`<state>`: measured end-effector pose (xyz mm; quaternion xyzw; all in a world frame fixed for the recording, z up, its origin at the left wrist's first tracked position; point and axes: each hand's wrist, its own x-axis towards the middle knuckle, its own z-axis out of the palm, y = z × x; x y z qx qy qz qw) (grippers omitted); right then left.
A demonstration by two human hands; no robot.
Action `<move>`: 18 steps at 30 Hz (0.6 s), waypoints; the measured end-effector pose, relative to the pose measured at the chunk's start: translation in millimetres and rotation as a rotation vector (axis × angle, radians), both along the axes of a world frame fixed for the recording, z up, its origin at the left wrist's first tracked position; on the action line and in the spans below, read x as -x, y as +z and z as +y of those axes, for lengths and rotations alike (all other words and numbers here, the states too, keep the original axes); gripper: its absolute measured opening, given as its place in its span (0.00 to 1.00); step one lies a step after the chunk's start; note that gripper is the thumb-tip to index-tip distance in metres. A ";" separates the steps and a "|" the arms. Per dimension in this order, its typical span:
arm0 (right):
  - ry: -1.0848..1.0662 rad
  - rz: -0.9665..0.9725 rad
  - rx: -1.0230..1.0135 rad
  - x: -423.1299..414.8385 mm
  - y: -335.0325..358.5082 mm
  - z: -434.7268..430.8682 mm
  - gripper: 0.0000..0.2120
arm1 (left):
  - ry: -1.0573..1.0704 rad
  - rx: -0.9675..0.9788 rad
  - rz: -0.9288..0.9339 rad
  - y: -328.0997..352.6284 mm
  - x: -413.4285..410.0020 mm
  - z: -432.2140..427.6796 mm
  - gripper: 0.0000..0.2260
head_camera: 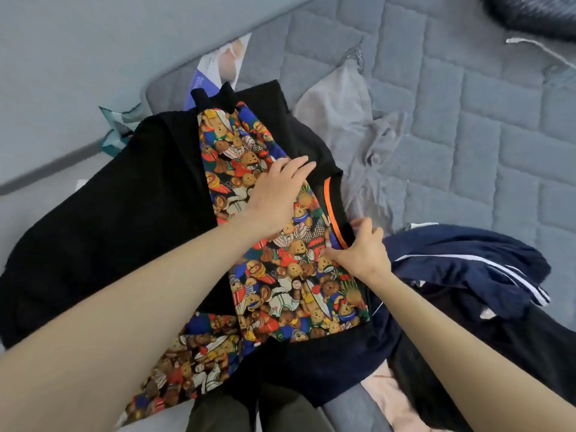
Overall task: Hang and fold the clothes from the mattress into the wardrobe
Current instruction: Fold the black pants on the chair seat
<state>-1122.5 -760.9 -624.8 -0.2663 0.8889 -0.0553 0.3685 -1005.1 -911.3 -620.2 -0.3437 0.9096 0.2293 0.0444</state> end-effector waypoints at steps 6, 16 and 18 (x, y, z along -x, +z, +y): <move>0.058 -0.013 0.079 2.0 2.1 8.1 0.30 | -0.330 0.310 -0.345 -9.0 48.6 -21.5 0.47; 0.258 -0.343 0.194 -23.6 34.4 -6.9 0.23 | -0.266 0.387 -0.199 18.3 -2.2 -54.7 0.17; 0.354 -0.474 0.196 -39.3 47.0 -19.7 0.30 | -0.188 0.396 -0.108 23.3 -33.4 -57.8 0.20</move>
